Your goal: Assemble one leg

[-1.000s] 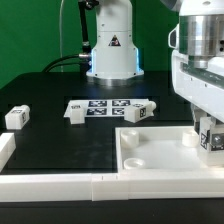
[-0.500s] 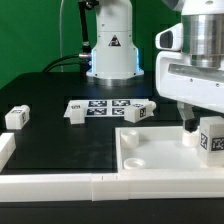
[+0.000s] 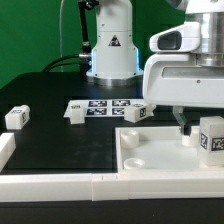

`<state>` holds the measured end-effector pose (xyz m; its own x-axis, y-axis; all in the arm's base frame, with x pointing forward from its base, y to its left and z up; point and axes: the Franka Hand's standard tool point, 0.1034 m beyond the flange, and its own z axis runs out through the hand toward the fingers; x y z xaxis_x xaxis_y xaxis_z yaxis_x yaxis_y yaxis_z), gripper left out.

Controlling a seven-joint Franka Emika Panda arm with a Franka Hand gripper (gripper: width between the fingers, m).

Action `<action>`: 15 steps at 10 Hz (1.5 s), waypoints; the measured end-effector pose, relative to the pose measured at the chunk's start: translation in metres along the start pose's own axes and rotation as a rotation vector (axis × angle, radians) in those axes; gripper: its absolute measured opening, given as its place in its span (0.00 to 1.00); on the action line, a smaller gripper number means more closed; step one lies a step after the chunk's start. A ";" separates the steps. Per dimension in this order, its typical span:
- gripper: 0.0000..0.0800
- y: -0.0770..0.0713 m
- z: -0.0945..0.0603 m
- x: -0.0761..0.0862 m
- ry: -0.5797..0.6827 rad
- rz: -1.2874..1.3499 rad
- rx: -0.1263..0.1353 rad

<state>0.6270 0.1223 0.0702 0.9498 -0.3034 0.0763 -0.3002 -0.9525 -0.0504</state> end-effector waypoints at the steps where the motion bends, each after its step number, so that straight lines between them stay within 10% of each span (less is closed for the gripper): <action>1: 0.81 0.003 0.000 0.002 0.001 -0.163 -0.001; 4: 0.80 0.005 0.000 0.003 0.001 -0.275 0.000; 7: 0.36 0.005 0.000 0.003 0.001 -0.251 0.000; 15: 0.36 0.004 0.002 0.000 0.010 0.664 -0.011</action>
Offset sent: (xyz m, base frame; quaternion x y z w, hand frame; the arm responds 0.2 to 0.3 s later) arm 0.0000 0.0000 0.0000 0.0000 0.0000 0.0000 1.0000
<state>0.6262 0.1185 0.0675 0.5618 -0.8262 0.0420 -0.8224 -0.5632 -0.0798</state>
